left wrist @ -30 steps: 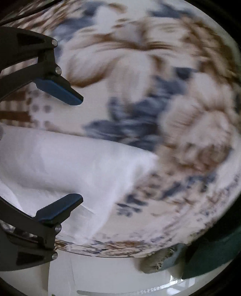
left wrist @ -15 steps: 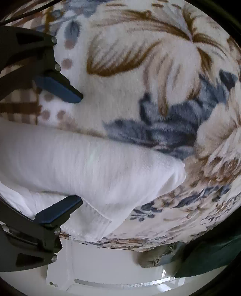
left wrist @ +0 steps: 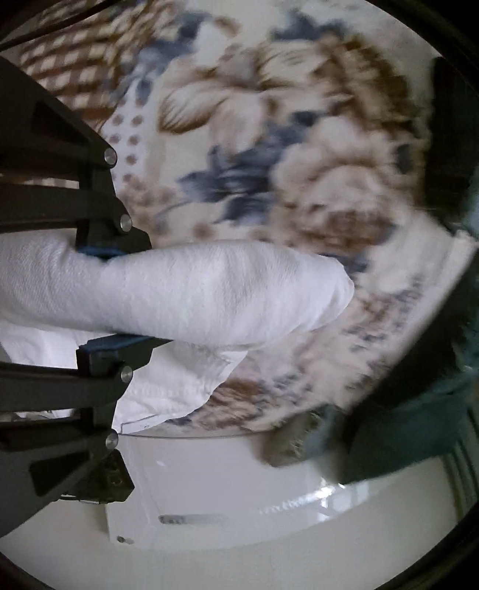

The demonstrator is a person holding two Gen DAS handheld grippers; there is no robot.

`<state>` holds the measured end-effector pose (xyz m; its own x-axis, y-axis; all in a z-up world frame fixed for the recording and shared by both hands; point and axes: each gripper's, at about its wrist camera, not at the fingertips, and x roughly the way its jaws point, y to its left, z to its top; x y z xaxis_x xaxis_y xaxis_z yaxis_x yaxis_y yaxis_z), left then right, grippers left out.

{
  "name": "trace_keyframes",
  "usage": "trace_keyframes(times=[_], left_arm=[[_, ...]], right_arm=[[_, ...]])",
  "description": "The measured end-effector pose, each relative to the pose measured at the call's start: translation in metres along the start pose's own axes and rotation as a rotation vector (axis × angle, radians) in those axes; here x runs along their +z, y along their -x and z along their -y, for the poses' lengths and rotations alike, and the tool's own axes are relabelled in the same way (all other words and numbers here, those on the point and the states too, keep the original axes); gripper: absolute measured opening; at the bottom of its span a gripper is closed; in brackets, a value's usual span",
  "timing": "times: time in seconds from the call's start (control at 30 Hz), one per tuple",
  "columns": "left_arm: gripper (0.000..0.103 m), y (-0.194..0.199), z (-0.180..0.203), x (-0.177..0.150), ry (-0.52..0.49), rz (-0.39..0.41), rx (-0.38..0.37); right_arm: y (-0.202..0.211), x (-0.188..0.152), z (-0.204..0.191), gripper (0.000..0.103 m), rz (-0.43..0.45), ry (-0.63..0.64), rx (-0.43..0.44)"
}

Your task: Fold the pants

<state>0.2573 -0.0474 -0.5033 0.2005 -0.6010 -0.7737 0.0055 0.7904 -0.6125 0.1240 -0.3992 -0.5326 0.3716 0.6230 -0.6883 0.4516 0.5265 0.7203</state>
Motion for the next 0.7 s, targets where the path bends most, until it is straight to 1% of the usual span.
trace_keyframes(times=[0.03, 0.1, 0.13, 0.2, 0.23, 0.27, 0.33, 0.4, 0.43, 0.5, 0.57, 0.6, 0.67, 0.7], left_arm=[[0.029, 0.013, 0.001, 0.009, 0.0, 0.015, -0.012], [0.029, 0.044, 0.004, 0.035, -0.007, 0.064, -0.019], [0.029, 0.052, 0.005, 0.046, -0.01, 0.079, -0.024], [0.029, 0.08, -0.002, 0.085, -0.003, 0.124, -0.031], [0.029, 0.088, -0.005, 0.099, -0.004, 0.135, -0.031], [0.029, 0.103, -0.013, 0.126, -0.001, 0.156, -0.031], [0.029, 0.124, -0.028, 0.165, -0.002, 0.182, -0.028], [0.029, 0.146, -0.051, 0.22, 0.004, 0.211, -0.025], [0.029, 0.15, -0.057, 0.238, 0.001, 0.217, -0.022], [0.029, 0.162, -0.082, 0.295, -0.01, 0.234, -0.005], [0.029, 0.163, -0.107, 0.344, -0.007, 0.236, 0.008], [0.029, 0.162, -0.117, 0.363, -0.004, 0.233, 0.011], [0.029, 0.155, -0.145, 0.409, 0.001, 0.223, 0.028], [0.03, 0.151, -0.153, 0.421, 0.007, 0.214, 0.026]], right_arm=[[0.005, 0.003, -0.013, 0.031, 0.004, 0.016, 0.002], [0.002, 0.018, -0.055, 0.031, 0.008, 0.06, 0.02], [-0.003, 0.025, -0.078, 0.031, 0.013, 0.079, 0.026], [-0.016, 0.039, -0.116, 0.031, 0.017, 0.111, 0.046], [-0.03, 0.051, -0.144, 0.03, 0.022, 0.131, 0.056], [-0.043, 0.059, -0.166, 0.03, 0.025, 0.143, 0.065], [-0.078, 0.079, -0.216, 0.03, 0.038, 0.173, 0.087], [-0.114, 0.096, -0.26, 0.03, 0.051, 0.198, 0.109], [-0.13, 0.103, -0.275, 0.03, 0.055, 0.202, 0.116], [-0.178, 0.125, -0.315, 0.03, 0.062, 0.213, 0.135], [-0.224, 0.147, -0.345, 0.03, 0.064, 0.218, 0.148], [-0.249, 0.161, -0.359, 0.03, 0.065, 0.213, 0.155], [-0.293, 0.18, -0.376, 0.03, 0.065, 0.214, 0.16], [-0.316, 0.191, -0.384, 0.03, 0.064, 0.216, 0.154]])
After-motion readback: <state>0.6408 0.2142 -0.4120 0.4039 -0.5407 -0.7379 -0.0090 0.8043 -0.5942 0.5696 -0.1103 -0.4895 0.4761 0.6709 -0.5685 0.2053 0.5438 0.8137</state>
